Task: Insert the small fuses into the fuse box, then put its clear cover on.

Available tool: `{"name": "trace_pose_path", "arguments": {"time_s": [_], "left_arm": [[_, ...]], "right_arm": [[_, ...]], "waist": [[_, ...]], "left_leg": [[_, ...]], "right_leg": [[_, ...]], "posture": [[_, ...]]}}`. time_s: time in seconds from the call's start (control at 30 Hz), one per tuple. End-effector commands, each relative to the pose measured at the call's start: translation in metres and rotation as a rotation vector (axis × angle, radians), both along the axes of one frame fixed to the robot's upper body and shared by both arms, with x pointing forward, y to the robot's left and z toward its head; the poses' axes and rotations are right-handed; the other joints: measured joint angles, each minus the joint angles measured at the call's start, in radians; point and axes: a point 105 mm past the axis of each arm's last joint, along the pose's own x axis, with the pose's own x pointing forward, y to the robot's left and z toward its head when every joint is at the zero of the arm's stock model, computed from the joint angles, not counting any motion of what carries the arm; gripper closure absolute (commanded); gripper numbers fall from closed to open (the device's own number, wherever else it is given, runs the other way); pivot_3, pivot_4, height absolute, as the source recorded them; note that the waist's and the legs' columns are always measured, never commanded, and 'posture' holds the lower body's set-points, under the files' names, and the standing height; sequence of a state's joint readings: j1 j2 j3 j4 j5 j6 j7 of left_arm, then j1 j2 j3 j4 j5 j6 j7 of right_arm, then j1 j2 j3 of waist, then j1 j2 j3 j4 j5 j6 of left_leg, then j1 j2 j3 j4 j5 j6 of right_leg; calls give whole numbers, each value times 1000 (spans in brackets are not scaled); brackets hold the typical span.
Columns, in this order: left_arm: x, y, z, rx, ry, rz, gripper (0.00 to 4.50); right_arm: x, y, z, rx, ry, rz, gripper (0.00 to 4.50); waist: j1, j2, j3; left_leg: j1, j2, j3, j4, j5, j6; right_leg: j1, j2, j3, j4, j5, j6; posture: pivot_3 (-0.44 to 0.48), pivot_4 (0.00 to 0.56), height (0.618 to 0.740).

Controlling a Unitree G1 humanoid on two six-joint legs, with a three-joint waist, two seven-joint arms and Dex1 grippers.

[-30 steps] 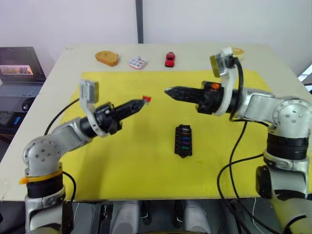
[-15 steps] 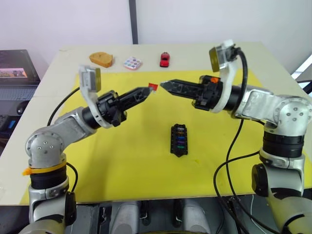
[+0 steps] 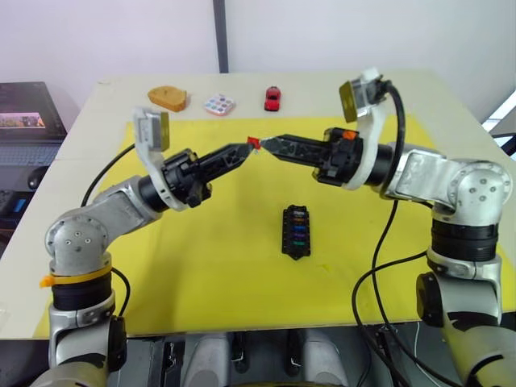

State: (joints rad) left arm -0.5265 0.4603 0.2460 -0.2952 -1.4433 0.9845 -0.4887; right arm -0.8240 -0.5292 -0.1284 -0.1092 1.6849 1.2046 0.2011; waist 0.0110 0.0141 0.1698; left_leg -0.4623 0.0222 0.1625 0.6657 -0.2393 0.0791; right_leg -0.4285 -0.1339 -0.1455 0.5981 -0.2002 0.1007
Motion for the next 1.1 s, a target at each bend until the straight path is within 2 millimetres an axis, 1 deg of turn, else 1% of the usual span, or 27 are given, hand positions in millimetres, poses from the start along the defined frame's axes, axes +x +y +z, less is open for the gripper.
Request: {"name": "trace_pose_path", "arguments": {"time_s": [0.03,0.07,0.1,0.17,0.2,0.23,0.47,0.6,0.67,0.7,0.77,0.8,0.83,0.93,1.0,1.03,1.1], "left_arm": [[-6,-3,12,-24,-51,-18,4500],[-6,-4,11,-24,-51,-19,4500],[-7,-4,11,-23,-50,-22,4500],[-7,-5,10,-20,-50,-24,4500],[-8,-5,10,-19,-50,-25,4500],[-8,-5,9,-17,-48,-25,4500],[-8,-7,5,-7,-43,-25,4500],[-7,-3,3,10,-38,-15,4500],[-6,1,1,27,-36,-4,3890],[-6,4,1,34,-40,0,3660],[-6,8,3,44,-51,9,2738],[-6,12,5,48,-57,12,2108],[-7,15,6,55,-64,20,1684],[-2,26,4,113,-84,99,115],[1,34,-1,166,-91,147,44],[3,38,-3,204,-120,197,44],[4,43,-12,286,-152,239,44]], "right_arm": [[-5,-1,10,31,-40,6,2779],[-5,-1,9,31,-40,6,2779],[-5,-1,9,32,-41,6,3021],[-5,-1,9,35,-44,2,3638],[-5,-1,9,37,-45,2,4106],[-6,-1,10,37,-46,2,4446],[-8,0,10,39,-46,12,4446],[-8,0,9,35,-47,11,4446],[-6,0,9,30,-50,7,4500],[-6,1,8,28,-52,6,4500],[-4,0,7,26,-53,2,4500],[-2,0,7,25,-54,-2,4500],[-1,0,7,24,-56,-5,4500],[1,-2,8,16,-82,-15,4500],[4,-5,10,20,-130,-41,4500],[8,-9,13,33,-188,-87,4500],[10,-16,10,-11,-291,-127,4500]], "waist": [[0,0,0],[0,0,0],[0,0,0],[0,0,0],[0,0,0],[0,0,0],[0,0,0],[-1,0,0],[-1,0,0],[-1,0,0],[-1,0,0],[0,0,0],[0,0,0],[-1,0,0],[-3,0,0],[-2,0,0],[1,0,0]], "left_leg": [[0,0,0,0,0,0],[0,0,0,0,0,0],[0,0,0,0,0,0],[0,0,0,0,0,0],[0,0,0,0,0,0],[0,0,0,0,0,0],[0,0,0,0,0,0],[0,0,0,0,0,0],[0,0,0,0,0,0],[0,0,0,0,0,0],[0,0,0,0,0,0],[0,0,0,0,0,0],[0,0,0,0,0,0],[0,0,0,0,0,0],[0,0,1,0,0,0],[0,0,1,0,0,-1],[0,0,2,0,-2,-3]], "right_leg": [[0,0,0,0,0,0],[0,0,0,0,0,0],[0,0,0,0,0,0],[0,0,0,0,0,0],[0,0,0,0,0,0],[0,0,0,0,0,0],[0,0,0,0,0,0],[0,0,0,0,0,0],[0,0,0,0,0,0],[0,0,0,0,0,0],[0,0,0,0,0,0],[0,0,0,0,0,0],[0,0,0,0,0,0],[0,0,0,0,0,0],[-1,0,0,0,0,0],[-1,0,0,0,0,0],[-2,0,1,0,0,0]], "posture": [[0,150,740],[0,150,740],[0,150,740],[0,150,740],[0,150,740],[0,150,740],[0,150,740],[0,150,740],[0,150,740],[0,150,740],[0,150,740],[0,150,740],[0,150,740],[0,150,740],[0,150,740],[0,150,740],[0,150,740]]}}
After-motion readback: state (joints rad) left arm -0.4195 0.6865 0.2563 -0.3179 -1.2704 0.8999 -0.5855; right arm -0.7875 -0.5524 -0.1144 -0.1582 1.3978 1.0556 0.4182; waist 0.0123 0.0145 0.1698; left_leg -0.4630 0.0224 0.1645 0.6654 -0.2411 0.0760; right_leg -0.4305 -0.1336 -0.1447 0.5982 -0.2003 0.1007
